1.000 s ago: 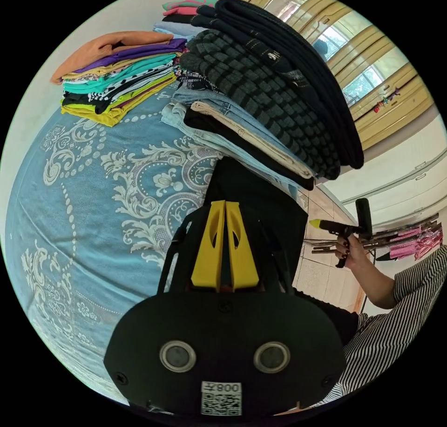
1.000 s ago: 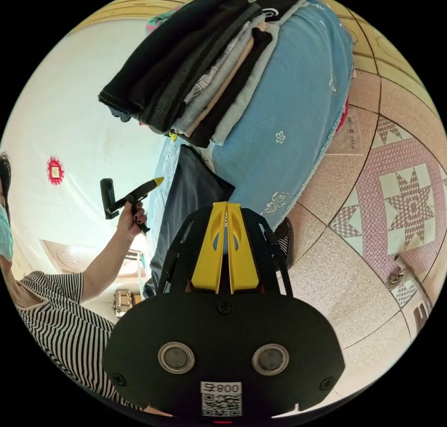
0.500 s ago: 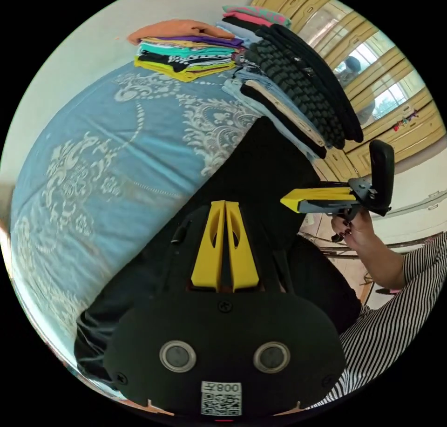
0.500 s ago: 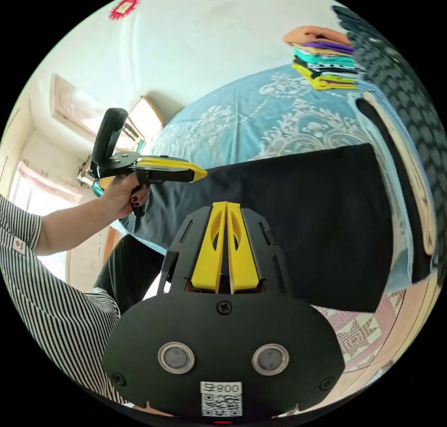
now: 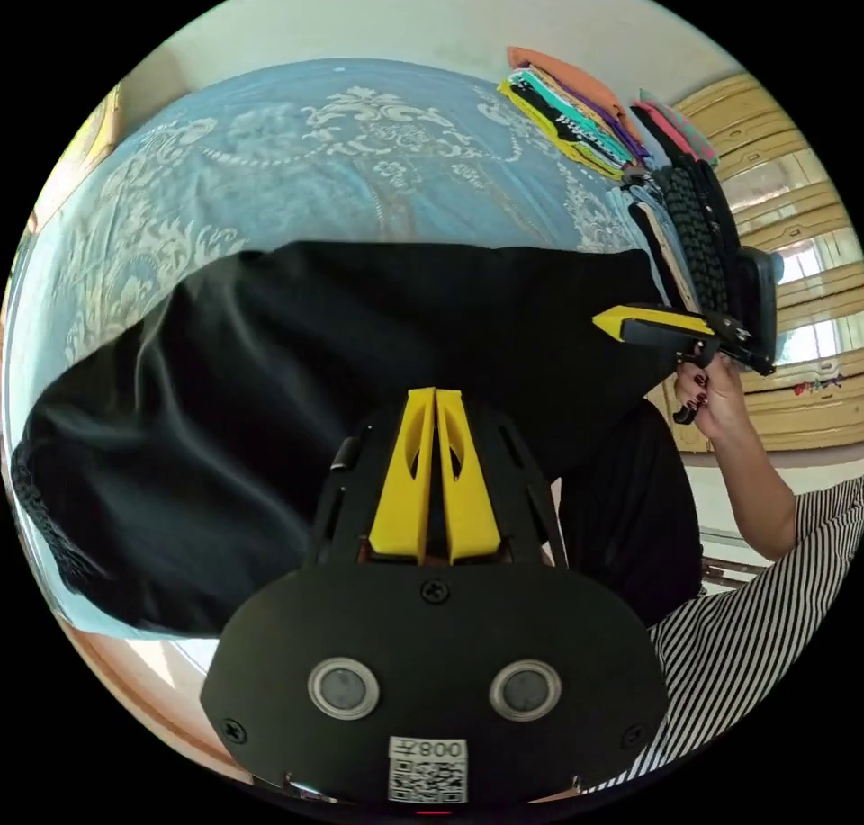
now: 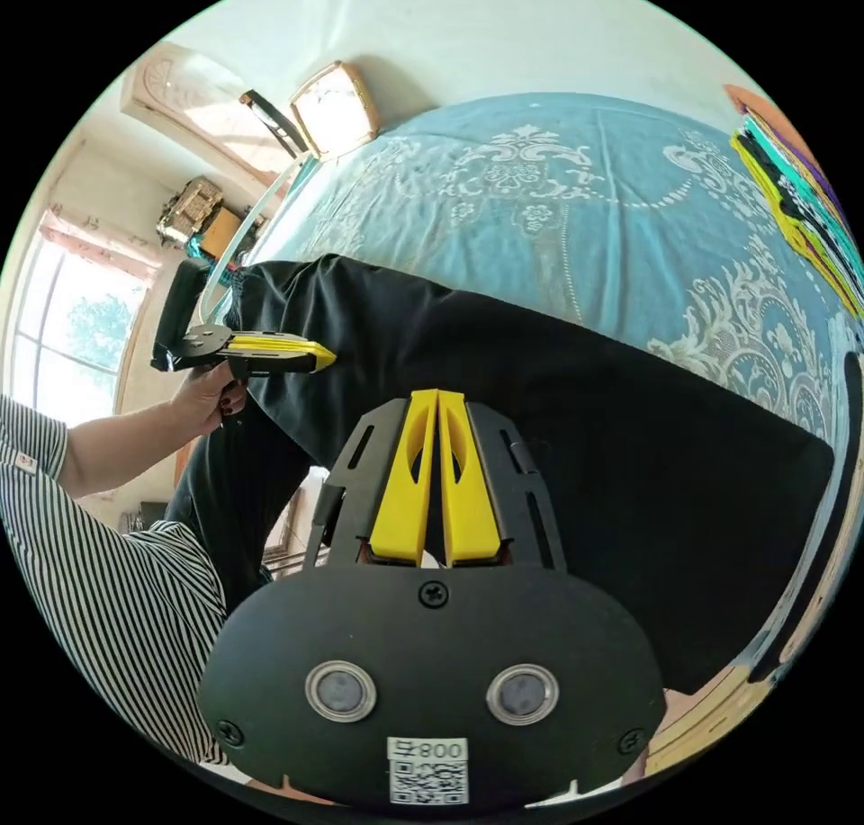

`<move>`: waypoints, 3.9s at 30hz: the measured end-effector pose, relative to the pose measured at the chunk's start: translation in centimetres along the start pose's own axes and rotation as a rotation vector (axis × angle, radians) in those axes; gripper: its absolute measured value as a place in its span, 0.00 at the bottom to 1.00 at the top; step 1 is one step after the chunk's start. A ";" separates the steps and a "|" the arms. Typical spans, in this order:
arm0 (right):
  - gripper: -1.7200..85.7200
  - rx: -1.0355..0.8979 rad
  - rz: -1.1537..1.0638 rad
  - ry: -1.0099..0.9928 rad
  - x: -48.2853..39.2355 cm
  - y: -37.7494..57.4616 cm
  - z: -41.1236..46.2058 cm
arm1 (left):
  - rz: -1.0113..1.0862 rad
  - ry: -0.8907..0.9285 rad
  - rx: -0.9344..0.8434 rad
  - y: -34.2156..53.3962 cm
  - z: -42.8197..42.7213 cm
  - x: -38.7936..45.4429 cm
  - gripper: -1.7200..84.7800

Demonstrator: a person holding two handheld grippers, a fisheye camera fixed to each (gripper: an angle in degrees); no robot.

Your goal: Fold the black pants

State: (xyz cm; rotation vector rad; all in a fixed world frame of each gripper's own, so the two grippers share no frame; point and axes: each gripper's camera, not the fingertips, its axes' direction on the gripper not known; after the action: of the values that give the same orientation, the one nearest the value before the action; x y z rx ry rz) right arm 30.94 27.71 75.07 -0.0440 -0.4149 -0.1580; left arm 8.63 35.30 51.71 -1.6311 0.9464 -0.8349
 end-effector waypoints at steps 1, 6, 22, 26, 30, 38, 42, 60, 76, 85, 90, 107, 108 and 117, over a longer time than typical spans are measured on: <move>0.03 -0.012 -0.018 -0.006 -0.8 -1.0 0.6 | -0.026 0.058 0.027 0.7 -0.8 -1.0 0.02; 0.05 0.068 -0.200 -0.036 -7.5 -11.0 2.6 | -0.104 0.143 0.169 5.1 -8.5 -7.2 0.02; 0.09 -0.096 -0.332 -0.187 -16.0 -24.3 12.3 | -0.128 0.240 0.304 12.8 -23.5 -17.3 0.06; 0.09 -0.088 -0.326 -0.197 -17.3 -25.5 13.2 | -0.142 0.189 0.223 12.8 -24.7 -18.1 0.07; 0.08 -0.096 -0.306 -0.239 -17.6 -26.8 13.5 | -0.166 0.156 0.195 14.4 -26.5 -19.3 0.03; 0.09 -0.003 -0.060 -0.421 -14.9 -31.3 12.5 | -0.158 0.143 0.186 18.1 -30.9 -21.2 0.03; 0.10 -0.094 -0.060 -0.538 -15.8 -33.2 14.7 | -0.152 0.164 0.244 19.6 -34.4 -22.0 0.05; 0.08 0.006 -0.151 -0.424 -21.1 -34.2 11.0 | -0.266 0.226 0.415 26.7 -43.6 -26.2 0.02; 0.09 -0.048 -0.427 -0.300 -26.7 -40.0 8.5 | -0.232 0.308 0.483 28.9 -47.6 -27.1 0.02; 0.04 -0.062 -0.432 -0.213 -27.3 -41.7 6.2 | -0.334 0.145 0.561 31.3 -50.9 -29.6 0.02; 0.03 -0.063 -0.465 -0.127 -28.0 -43.7 4.5 | -0.560 -0.147 0.573 34.1 -52.7 -33.6 0.02; 0.04 -0.140 -0.349 -0.027 -23.6 -46.1 5.1 | -0.508 -0.212 0.539 30.5 -51.7 -31.6 0.03; 0.05 -0.129 -0.369 -0.041 -23.4 -45.2 4.2 | -0.443 -0.159 0.556 29.5 -51.5 -30.5 0.03; 0.10 -0.253 -0.403 -0.038 -22.0 -37.7 3.1 | -0.021 0.135 0.412 17.4 -45.9 -23.2 0.03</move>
State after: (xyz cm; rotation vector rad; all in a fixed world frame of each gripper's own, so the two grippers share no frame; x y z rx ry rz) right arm 3.75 -6.11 69.40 -0.2125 -0.4370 -0.6076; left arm -45.08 33.69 43.84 -1.2431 0.7870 -1.0858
